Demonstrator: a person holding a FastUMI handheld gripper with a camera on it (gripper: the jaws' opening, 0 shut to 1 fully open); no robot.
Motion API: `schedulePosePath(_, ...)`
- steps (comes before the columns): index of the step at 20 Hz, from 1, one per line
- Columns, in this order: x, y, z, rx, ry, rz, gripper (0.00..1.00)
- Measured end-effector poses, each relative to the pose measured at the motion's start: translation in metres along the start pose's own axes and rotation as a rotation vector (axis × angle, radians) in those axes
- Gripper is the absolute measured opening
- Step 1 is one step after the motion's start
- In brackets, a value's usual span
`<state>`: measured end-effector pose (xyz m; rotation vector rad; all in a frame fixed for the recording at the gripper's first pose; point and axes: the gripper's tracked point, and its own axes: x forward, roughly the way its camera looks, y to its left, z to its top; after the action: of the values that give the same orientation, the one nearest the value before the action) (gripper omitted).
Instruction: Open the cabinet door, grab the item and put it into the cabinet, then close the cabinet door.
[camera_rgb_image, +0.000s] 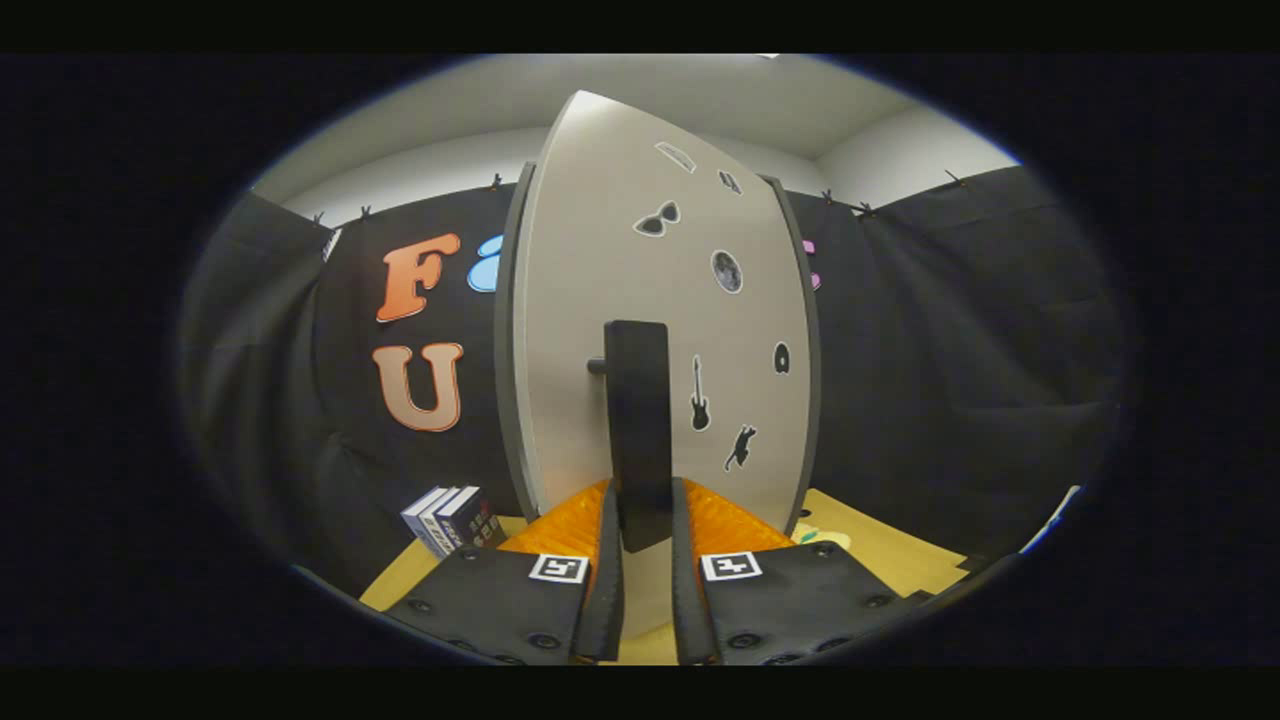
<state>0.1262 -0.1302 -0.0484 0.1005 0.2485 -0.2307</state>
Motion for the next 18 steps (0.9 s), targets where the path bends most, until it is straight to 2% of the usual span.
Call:
schedulePosePath(5, -0.005, -0.002, 0.000, -0.082, 0.001, -0.064, 0.17)
schedulePosePath(9, -0.001, 0.004, 0.002, 0.045, -0.019, -0.130, 0.13)
schedulePosePath(14, -0.002, 0.002, 0.000, 0.016, -0.034, -0.303, 0.10)
schedulePosePath(18, -0.017, -0.010, 0.002, 0.057, -0.034, -0.315, 0.10)
